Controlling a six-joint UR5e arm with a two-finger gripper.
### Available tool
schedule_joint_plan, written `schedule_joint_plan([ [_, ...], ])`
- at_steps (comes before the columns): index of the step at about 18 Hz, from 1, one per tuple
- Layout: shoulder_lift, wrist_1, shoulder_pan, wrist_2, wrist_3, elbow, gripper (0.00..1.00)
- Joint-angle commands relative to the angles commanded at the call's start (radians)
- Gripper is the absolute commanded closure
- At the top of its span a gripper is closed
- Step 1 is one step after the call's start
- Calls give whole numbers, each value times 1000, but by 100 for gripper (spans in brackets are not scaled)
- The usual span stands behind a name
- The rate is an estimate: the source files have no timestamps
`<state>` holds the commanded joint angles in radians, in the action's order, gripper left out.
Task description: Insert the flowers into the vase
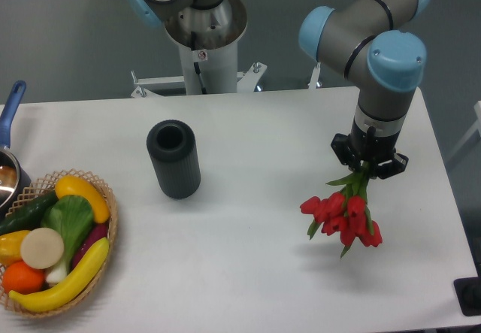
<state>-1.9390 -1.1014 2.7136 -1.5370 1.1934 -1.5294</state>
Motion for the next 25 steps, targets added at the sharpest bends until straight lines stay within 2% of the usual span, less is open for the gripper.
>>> schedule_joint_plan([
  [5, 6, 3, 0, 23, -2, 3, 100],
  [8, 11, 24, -2, 112, -6, 0, 100],
  [10, 20, 93, -3, 226, -11, -17, 100],
  [13, 80, 147, -6, 430, -75, -57, 100],
  [15, 90, 178, -3, 523, -90, -81, 100],
  [20, 129, 181, -32, 739, -146, -103, 100],
  [23, 133, 184, -51, 946, -178, -104, 100],
  [25, 150, 184, -58, 1009, -181, -109, 100],
])
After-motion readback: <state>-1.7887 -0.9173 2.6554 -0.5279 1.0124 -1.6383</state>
